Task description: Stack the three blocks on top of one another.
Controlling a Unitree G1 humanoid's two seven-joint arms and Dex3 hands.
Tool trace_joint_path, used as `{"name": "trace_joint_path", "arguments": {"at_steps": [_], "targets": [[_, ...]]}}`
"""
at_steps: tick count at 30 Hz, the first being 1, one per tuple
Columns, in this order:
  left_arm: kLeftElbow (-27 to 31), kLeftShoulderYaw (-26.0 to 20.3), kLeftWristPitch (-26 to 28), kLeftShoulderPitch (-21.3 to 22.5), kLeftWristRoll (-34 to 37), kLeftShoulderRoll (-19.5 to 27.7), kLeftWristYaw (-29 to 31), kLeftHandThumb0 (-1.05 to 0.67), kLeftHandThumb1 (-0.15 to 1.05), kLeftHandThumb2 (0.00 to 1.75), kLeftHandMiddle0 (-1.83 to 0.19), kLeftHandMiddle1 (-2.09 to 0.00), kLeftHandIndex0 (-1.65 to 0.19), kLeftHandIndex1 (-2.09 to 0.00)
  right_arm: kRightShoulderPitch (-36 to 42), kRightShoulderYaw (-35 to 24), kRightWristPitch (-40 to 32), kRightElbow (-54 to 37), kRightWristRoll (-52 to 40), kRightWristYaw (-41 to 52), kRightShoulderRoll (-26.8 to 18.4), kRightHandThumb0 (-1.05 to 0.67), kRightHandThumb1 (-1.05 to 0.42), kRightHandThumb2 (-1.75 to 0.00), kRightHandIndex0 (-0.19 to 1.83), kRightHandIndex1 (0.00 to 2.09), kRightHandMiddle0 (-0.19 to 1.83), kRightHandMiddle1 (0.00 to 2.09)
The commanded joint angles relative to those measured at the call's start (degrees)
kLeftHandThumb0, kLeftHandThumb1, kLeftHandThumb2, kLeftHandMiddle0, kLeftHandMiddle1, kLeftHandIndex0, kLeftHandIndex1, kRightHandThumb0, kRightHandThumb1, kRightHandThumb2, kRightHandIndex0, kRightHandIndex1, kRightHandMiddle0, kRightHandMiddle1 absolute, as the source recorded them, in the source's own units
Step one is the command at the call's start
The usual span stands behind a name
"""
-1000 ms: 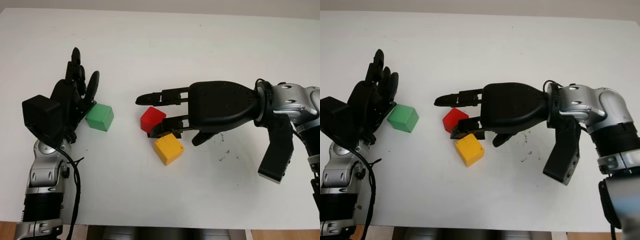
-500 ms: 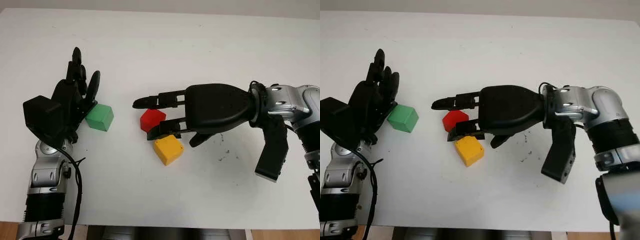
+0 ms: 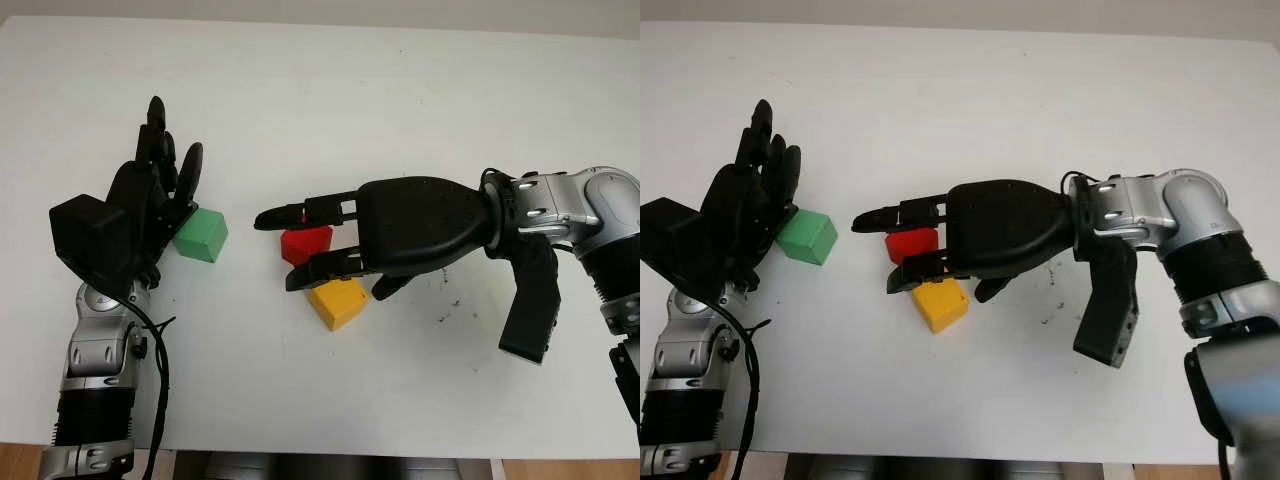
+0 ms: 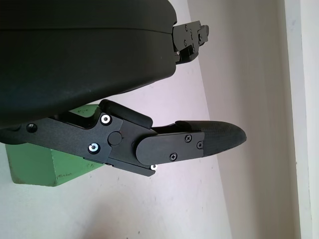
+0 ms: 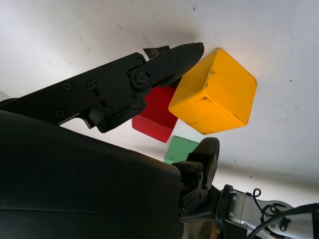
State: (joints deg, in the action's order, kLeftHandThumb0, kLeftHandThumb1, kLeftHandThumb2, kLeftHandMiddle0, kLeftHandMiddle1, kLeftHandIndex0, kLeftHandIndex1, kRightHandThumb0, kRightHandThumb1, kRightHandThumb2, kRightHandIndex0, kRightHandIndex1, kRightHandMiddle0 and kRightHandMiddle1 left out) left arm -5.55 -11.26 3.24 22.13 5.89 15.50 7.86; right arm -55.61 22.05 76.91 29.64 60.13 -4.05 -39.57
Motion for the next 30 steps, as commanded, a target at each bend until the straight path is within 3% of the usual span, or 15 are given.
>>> {"name": "trace_joint_path", "arguments": {"at_steps": [1, 14, 24, 26, 30], "targets": [[1.28, 0.03, -0.2, -0.8, 0.03, 0.04, -0.15, -0.71, 1.05, 0.5, 0.19, 0.0, 0.18, -0.05, -0.65, 0.64, -0.12, 0.39, 0.75, -2.02, 0.39, -0.55, -0.87, -0.05, 0.01, 0.05, 0.27, 0.54], [3.13, 0.01, 1.12, -1.57, 0.02, -0.5, -1.27, -0.71, 1.05, 0.48, 0.19, -0.03, 0.18, -0.05, -1.75, 4.75, -0.96, -0.03, 6.7, -9.85, -0.25, -0.58, -0.9, -0.06, 0.0, 0.05, 0.32, 0.56], [3.87, -0.08, 2.32, -1.84, 0.23, -0.44, -1.27, -0.72, 1.05, 0.47, 0.19, -0.01, 0.19, -0.05, -2.4, 6.88, -1.54, 1.8, 7.04, -14.56, 0.68, -0.56, -0.94, -0.06, 0.09, 0.08, 0.55, 0.68], [4.16, -0.09, 2.22, -2.0, 0.24, -0.45, -1.21, -0.72, 1.05, 0.47, 0.19, -0.01, 0.19, -0.05, -2.5, 7.29, -1.62, 1.99, 7.59, -16.02, 0.71, -0.55, -0.95, -0.06, 0.12, 0.08, 0.59, 0.75], [4.24, -0.18, 1.74, -2.06, 0.23, -0.34, -1.07, -0.71, 1.05, 0.48, 0.19, -0.01, 0.19, -0.04, -3.2, 8.83, -2.88, 0.73, 11.25, -19.65, -0.06, -0.51, -0.95, -0.05, 0.15, 0.06, 0.56, 1.25]]}}
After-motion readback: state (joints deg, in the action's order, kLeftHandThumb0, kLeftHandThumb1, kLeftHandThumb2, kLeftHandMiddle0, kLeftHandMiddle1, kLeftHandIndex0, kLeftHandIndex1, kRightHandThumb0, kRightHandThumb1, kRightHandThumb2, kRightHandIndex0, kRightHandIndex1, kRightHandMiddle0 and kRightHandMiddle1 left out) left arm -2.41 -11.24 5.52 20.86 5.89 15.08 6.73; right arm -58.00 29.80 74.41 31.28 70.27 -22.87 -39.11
